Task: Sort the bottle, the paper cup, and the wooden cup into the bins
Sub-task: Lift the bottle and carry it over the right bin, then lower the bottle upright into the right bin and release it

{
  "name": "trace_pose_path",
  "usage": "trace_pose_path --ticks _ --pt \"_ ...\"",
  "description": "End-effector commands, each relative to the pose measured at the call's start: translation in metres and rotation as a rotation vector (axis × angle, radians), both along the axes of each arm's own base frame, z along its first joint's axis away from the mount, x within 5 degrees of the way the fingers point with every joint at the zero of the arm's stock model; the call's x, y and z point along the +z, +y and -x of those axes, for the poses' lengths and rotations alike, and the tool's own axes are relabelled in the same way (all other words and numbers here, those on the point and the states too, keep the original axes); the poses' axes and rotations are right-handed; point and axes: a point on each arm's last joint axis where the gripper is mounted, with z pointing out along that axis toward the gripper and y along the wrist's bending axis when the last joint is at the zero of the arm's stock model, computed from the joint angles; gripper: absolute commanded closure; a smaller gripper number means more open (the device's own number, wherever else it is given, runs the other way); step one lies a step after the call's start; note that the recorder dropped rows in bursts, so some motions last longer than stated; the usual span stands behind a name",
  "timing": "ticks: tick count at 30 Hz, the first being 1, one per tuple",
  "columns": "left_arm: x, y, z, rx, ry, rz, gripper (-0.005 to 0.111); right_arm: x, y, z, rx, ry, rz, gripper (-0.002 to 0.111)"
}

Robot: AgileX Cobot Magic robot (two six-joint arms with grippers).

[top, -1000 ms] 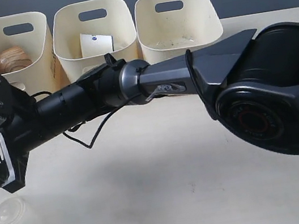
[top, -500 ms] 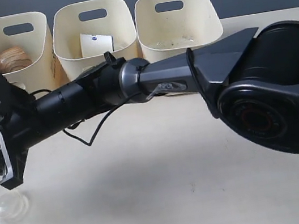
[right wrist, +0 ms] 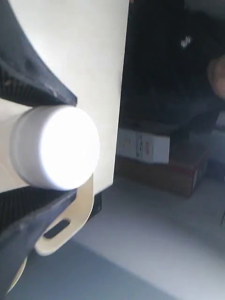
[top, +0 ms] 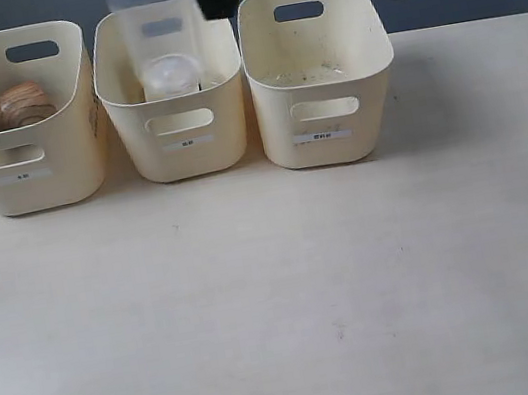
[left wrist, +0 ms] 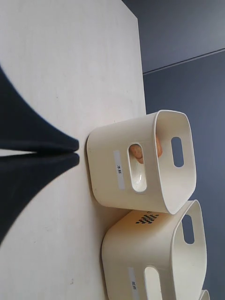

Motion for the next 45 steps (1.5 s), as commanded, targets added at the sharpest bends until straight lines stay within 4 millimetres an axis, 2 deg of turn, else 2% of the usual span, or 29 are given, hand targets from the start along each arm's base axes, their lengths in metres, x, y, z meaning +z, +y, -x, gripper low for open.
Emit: trace_pose_path --ticks 1,6,11,14,17,22,31,45 --pt "0.002 0.000 0.000 -0.003 -0.013 0.005 0.107 0.014 -0.048 -0.012 -0.173 -0.033 -0.019 0.109" --pt "0.002 0.000 0.000 -0.003 -0.013 0.005 0.107 0.014 -0.078 -0.040 -0.382 -0.038 0.014 0.109" --pt "0.002 0.000 0.000 -0.003 -0.013 0.005 0.107 -0.014 -0.100 -0.068 -0.446 0.027 0.045 0.109" --pt "0.002 0.000 0.000 -0.003 -0.013 0.005 0.107 -0.033 -0.101 -0.086 -0.459 0.062 0.064 0.109" --pt "0.002 0.000 0.000 -0.003 -0.013 0.005 0.107 -0.044 -0.095 -0.106 -0.446 0.066 0.061 0.109" --pt "0.002 0.000 0.000 -0.003 -0.013 0.005 0.107 -0.075 -0.086 -0.135 -0.443 0.098 0.078 0.109" --pt "0.002 0.000 0.000 -0.003 -0.013 0.005 0.107 -0.112 -0.080 -0.157 -0.424 0.146 0.089 0.109" --pt "0.002 0.000 0.000 -0.003 -0.013 0.005 0.107 -0.156 -0.079 -0.166 -0.442 0.221 0.137 0.109"
